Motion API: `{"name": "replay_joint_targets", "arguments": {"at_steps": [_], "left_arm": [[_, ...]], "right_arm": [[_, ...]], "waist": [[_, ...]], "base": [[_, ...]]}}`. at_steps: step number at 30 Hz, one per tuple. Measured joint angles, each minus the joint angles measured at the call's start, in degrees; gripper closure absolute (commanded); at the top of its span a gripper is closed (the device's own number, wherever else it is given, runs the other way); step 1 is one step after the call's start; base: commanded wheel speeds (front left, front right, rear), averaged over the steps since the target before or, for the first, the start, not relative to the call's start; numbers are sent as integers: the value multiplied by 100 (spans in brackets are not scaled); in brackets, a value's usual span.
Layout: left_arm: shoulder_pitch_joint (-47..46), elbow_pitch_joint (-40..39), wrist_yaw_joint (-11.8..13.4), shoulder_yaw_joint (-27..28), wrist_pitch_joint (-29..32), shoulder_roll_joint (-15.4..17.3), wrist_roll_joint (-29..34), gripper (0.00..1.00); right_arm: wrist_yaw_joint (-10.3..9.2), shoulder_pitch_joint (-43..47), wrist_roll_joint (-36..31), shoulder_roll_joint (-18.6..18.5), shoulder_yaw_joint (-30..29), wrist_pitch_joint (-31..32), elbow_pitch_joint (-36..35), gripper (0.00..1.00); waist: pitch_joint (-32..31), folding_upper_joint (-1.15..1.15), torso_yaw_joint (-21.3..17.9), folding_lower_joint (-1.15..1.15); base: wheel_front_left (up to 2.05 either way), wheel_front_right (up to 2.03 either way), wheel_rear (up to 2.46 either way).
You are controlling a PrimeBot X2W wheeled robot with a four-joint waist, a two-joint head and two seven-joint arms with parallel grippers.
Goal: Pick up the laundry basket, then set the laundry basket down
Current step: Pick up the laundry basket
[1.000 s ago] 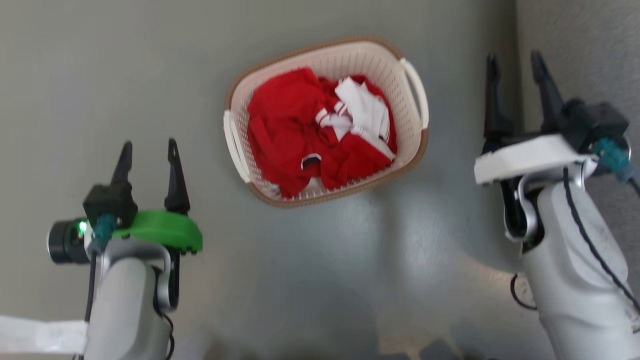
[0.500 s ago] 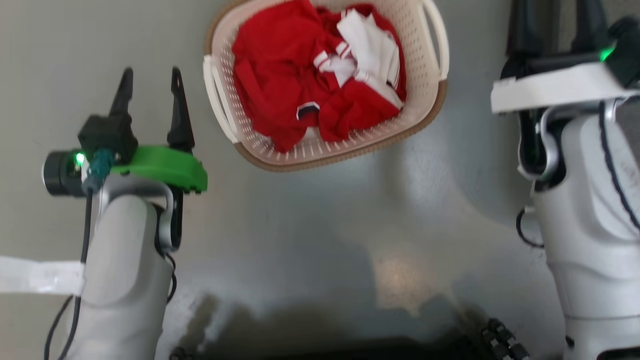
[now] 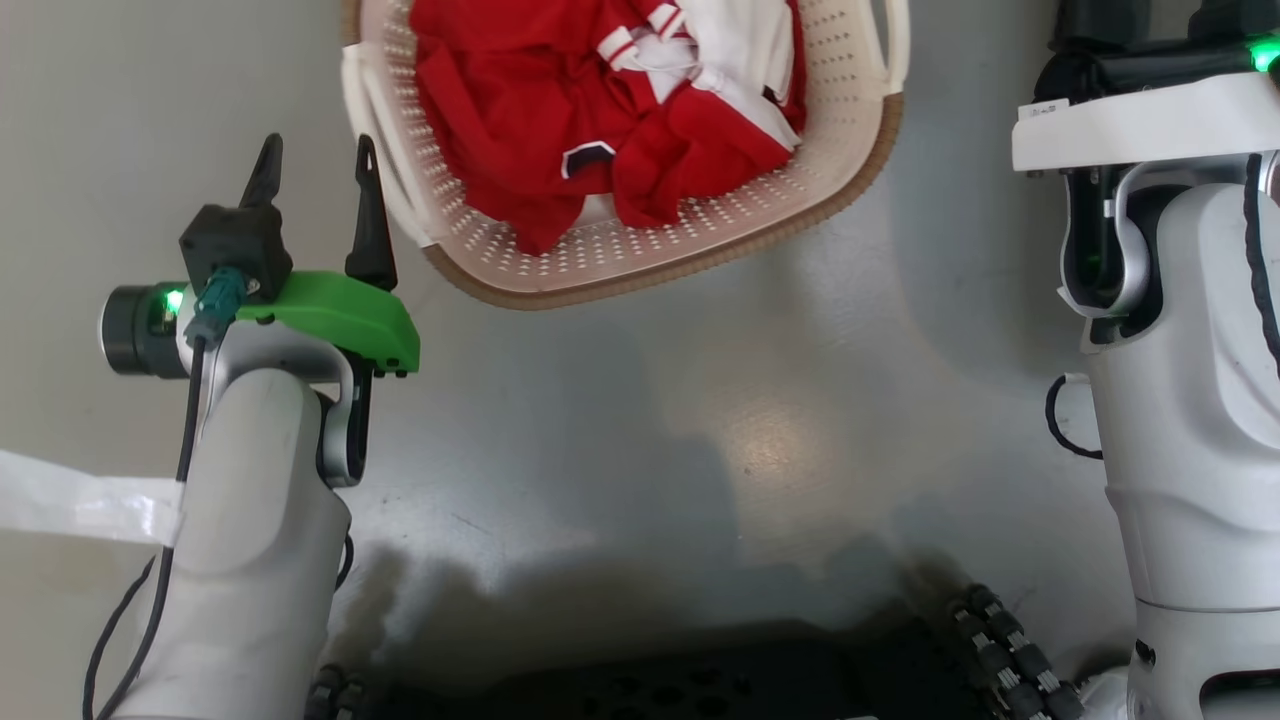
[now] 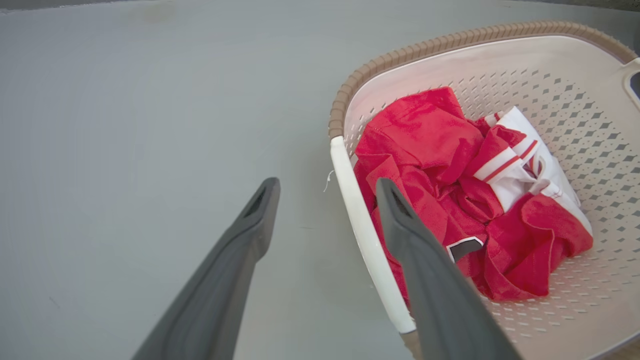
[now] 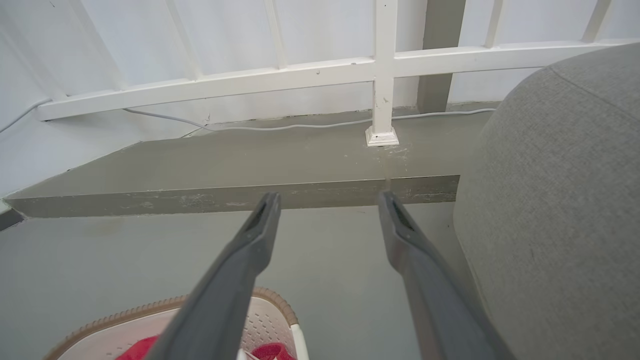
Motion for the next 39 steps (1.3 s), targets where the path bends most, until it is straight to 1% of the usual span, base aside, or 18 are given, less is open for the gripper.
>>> {"name": "replay_joint_targets", "arguments": {"at_steps": [10,20,22,23,24,28,29,30,32,33,39], "left_arm": [[-198,519,-1,-29,0,-3,-1,0],[-421,760,-1,-14,0,-3,-24,0],[-484,809,-1,-12,0,-3,-24,20],[-516,842,-1,-11,0,-3,-24,27],[-545,878,-1,-10,0,-3,-25,47],[-614,946,-1,-18,0,-16,-25,62],[-630,964,-1,-18,-16,-26,-26,68],[-659,990,-1,-15,-18,-24,-30,75],[-720,1048,-1,-15,-18,-22,-59,95],[-737,1063,-1,-15,-18,-22,-62,100],[-805,1123,-2,-34,-18,-16,-74,100]], "right_arm": [[4,-32,8,11,-24,0,-70,0],[4,-32,8,16,-115,0,-148,0],[4,-32,8,16,-119,0,-162,0],[4,-32,8,18,-119,0,-163,0],[4,-32,8,18,-119,0,-164,0],[4,-32,7,19,-116,0,-171,0],[4,-32,7,19,-118,0,-171,0],[4,-32,7,19,-118,0,-172,0],[4,-32,7,20,-118,0,-175,0],[4,-32,7,20,-119,0,-176,0],[4,-32,7,22,-126,0,-177,0]], "waist": [[137,0,-222,0],[216,0,-284,0],[228,0,-288,0],[234,0,-290,0],[240,0,-291,0],[257,0,-296,-1],[260,0,-297,-1],[262,0,-299,-1],[266,0,-302,-1],[267,0,-304,-1],[263,0,-310,-1]], "base": [[0,0,0],[0,0,0],[0,0,0],[0,0,0],[0,0,0],[0,0,0],[0,0,0],[0,0,0],[0,0,0],[0,0,0],[0,0,0]]}}
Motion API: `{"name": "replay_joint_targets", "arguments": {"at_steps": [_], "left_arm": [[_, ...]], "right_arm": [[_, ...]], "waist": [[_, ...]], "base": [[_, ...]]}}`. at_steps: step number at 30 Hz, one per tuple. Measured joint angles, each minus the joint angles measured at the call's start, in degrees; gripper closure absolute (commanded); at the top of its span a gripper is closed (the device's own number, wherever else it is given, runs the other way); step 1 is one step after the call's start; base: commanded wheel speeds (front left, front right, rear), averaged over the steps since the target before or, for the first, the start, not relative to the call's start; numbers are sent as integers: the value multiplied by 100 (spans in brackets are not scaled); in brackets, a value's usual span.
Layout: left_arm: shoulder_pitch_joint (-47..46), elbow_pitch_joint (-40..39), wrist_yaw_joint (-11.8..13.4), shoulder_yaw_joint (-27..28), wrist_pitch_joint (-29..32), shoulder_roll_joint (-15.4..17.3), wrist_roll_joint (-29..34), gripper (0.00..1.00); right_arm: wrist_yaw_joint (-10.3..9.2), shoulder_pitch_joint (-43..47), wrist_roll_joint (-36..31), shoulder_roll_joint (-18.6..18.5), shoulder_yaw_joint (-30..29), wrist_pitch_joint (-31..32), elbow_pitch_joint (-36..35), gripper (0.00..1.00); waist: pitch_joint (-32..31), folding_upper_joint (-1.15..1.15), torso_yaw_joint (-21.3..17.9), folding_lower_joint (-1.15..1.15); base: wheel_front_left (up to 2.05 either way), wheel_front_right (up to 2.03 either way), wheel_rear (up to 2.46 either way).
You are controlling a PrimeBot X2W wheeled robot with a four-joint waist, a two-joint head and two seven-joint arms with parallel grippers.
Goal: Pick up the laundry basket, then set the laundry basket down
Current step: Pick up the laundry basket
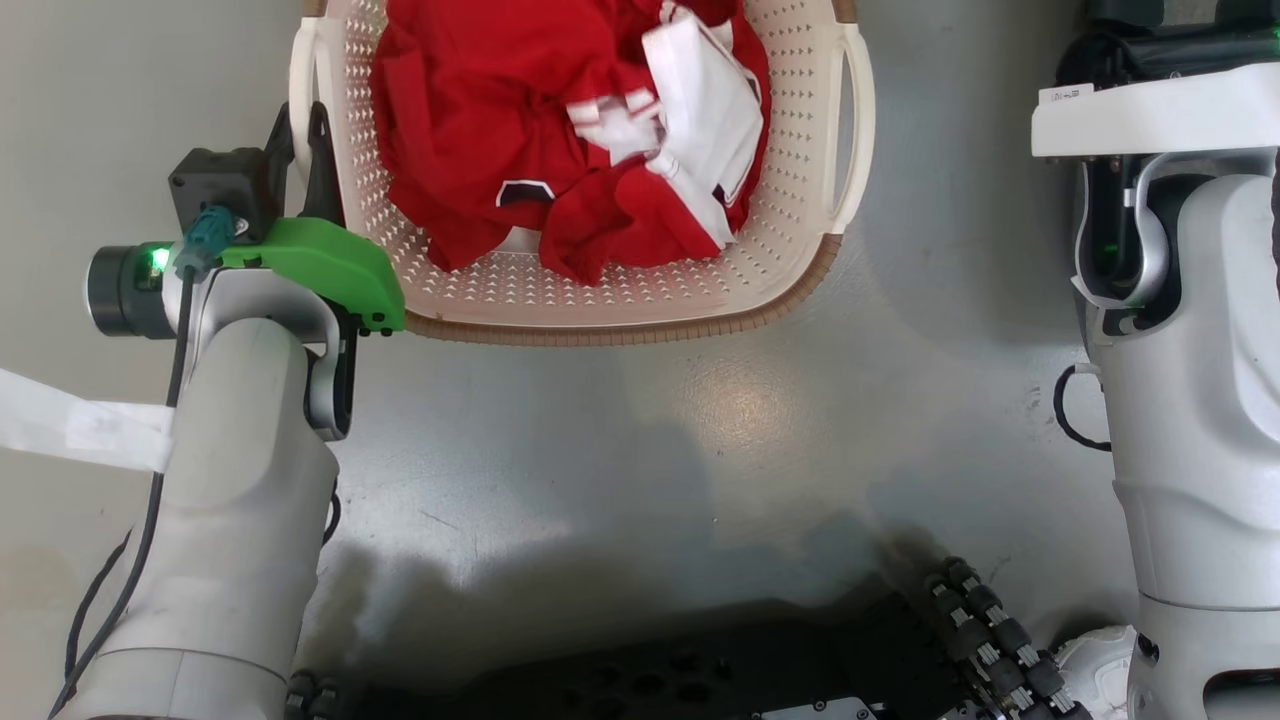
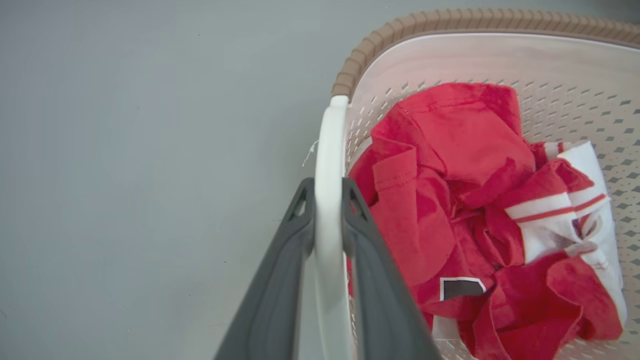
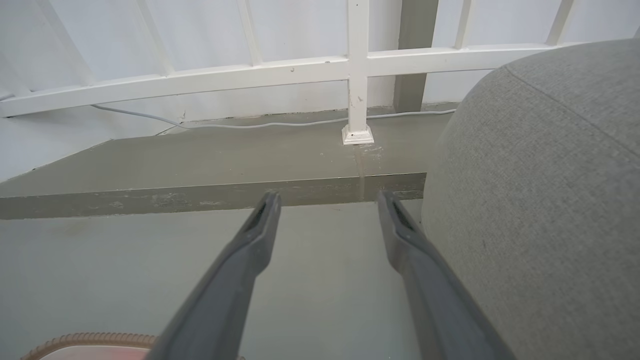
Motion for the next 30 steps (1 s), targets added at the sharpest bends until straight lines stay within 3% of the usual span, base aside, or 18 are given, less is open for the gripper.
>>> {"name": "replay_joint_targets", "arguments": {"at_steps": [10,21,30], "left_arm": [[0,78,0,-34,1,-2,-30,100],[30,114,21,-187,2,0,-573,100],[70,136,104,-369,0,4,-670,100]], "right_arm": [[-1,-2,46,0,9,0,-1,0],[-4,-6,70,0,122,0,10,0],[-9,-11,107,0,162,0,15,0]], "waist": [[-40,0,9,0],[-104,0,-10,0],[-126,0,-34,0]], "base": [[0,0,0],[0,0,0],[0,0,0]]}}
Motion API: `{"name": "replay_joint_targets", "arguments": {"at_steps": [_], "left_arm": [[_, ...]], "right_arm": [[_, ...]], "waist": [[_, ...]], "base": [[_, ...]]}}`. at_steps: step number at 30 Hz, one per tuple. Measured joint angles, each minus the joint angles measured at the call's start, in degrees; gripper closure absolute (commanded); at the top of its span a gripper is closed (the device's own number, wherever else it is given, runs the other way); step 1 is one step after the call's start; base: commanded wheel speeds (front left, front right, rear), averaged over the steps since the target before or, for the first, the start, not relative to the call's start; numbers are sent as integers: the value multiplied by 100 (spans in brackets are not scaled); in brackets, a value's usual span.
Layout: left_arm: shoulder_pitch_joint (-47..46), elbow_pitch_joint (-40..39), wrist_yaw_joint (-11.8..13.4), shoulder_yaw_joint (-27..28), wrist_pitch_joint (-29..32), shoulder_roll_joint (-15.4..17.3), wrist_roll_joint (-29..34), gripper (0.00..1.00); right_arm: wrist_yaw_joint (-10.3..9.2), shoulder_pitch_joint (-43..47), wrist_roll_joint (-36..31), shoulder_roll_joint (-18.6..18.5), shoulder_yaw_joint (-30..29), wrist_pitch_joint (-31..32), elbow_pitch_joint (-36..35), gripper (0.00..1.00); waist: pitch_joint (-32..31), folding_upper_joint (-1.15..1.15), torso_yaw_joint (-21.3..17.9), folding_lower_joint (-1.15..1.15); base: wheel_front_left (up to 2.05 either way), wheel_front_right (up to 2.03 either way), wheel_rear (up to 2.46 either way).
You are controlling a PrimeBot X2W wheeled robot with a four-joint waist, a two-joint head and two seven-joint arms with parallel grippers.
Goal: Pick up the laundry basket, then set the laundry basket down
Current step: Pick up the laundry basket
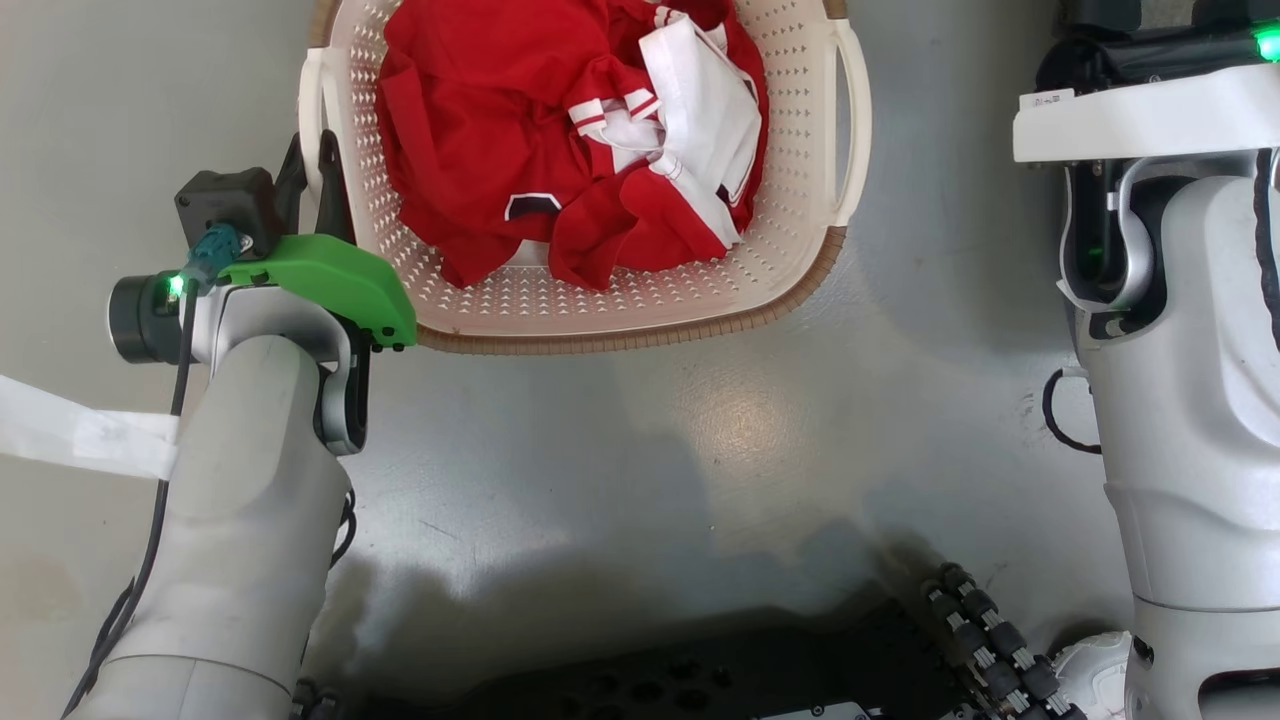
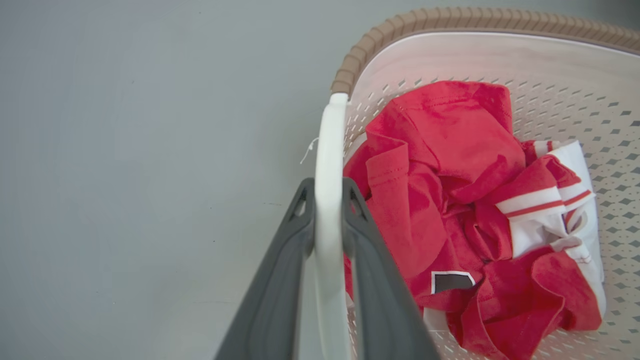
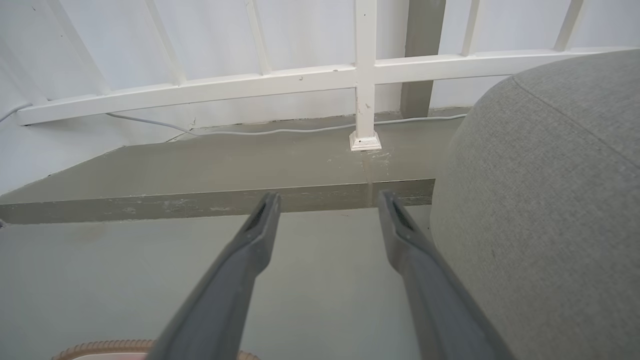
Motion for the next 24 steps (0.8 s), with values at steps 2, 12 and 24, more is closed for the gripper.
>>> {"name": "replay_joint_targets", "arguments": {"at_steps": [2,12,24], "left_arm": [[0,1,7,-8,0,0,-15,93],[-2,-1,57,-5,0,-1,-21,0],[-4,-240,101,15,0,-1,179,0]], "right_arm": [[-1,0,0,0,0,0,1,0],[-9,-1,1,0,-3,0,18,0],[-10,-2,1,0,-51,0,99,0]], "waist": [[-3,0,-2,0],[-36,0,16,0],[-235,0,50,0]], "base": [[0,0,0],[0,0,0],[0,0,0]]}}
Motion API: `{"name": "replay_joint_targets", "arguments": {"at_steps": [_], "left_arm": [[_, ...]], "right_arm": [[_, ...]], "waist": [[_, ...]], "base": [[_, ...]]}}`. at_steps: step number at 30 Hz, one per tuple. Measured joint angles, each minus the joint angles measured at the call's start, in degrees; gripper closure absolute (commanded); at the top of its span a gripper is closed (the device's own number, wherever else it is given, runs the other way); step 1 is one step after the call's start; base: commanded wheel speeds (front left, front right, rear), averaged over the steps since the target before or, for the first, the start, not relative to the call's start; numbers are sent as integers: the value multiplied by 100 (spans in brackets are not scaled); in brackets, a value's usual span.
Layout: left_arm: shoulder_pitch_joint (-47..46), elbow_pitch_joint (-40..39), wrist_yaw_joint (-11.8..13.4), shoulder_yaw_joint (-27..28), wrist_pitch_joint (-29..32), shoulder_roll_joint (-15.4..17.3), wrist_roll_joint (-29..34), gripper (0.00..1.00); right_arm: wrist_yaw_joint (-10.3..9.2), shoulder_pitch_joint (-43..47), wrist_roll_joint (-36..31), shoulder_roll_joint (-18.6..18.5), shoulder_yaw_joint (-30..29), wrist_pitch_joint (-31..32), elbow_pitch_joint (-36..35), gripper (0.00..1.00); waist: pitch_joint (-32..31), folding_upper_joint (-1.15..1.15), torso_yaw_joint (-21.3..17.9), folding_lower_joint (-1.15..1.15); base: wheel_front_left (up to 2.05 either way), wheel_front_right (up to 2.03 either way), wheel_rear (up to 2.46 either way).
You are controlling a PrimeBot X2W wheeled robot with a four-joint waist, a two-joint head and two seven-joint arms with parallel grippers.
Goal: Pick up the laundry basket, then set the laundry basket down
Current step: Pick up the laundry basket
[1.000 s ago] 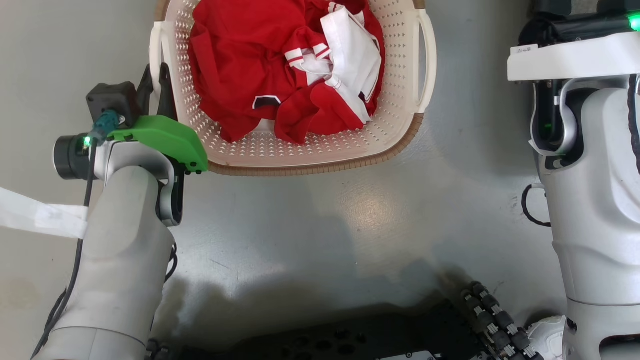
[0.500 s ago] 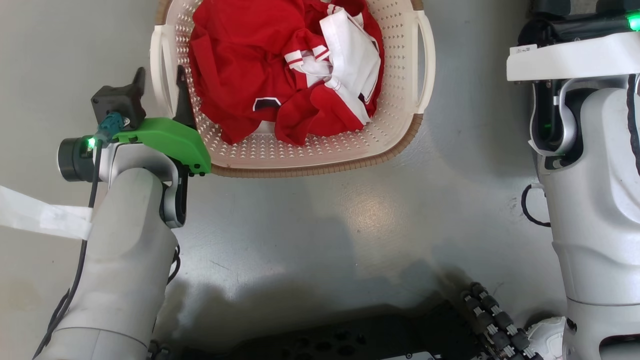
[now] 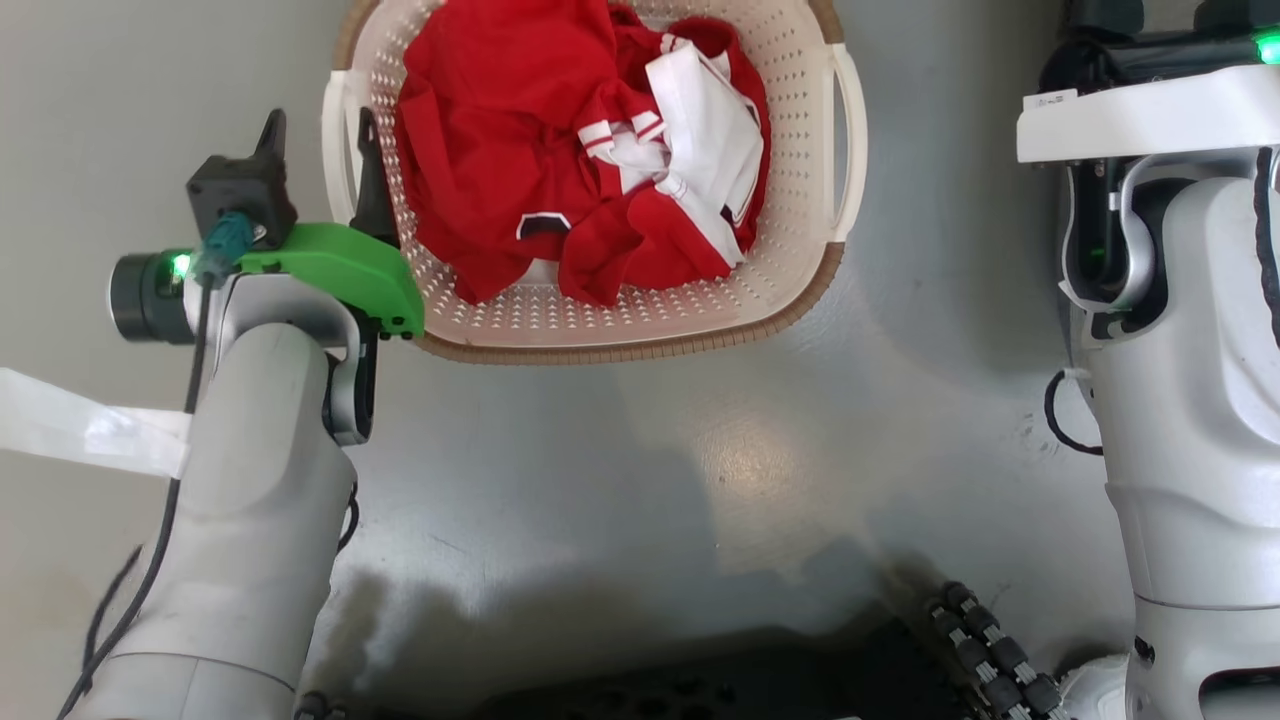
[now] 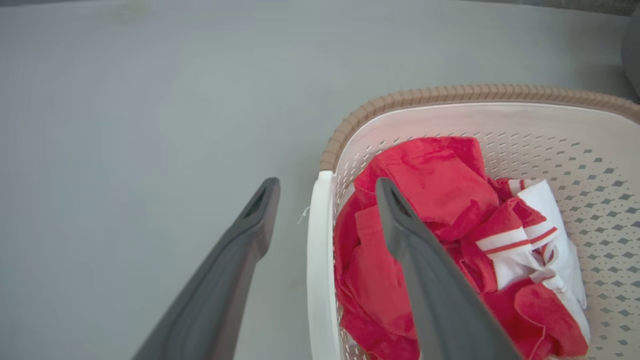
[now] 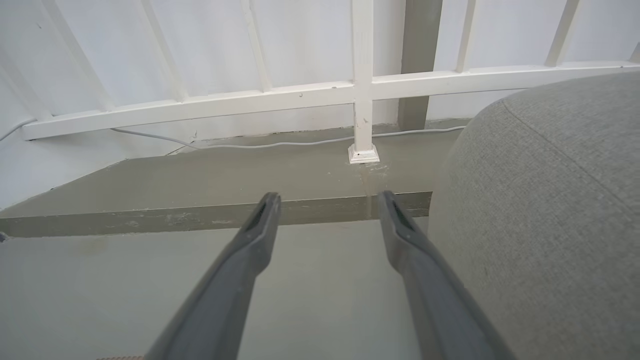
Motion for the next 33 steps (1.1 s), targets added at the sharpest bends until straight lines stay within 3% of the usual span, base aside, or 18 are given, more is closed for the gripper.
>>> {"name": "replay_joint_targets", "arguments": {"at_steps": [13,33], "left_arm": [[188,-1136,0,60,0,43,567,0],[1916,-2765,0,627,-4,78,728,0]], "right_arm": [[16,597,-11,5,-26,0,237,0],[156,1821,-63,27,93,0,170,0]], "waist": [[-702,0,60,0],[-2276,0,162,0]], "base": [[0,0,0],[0,0,0]]}}
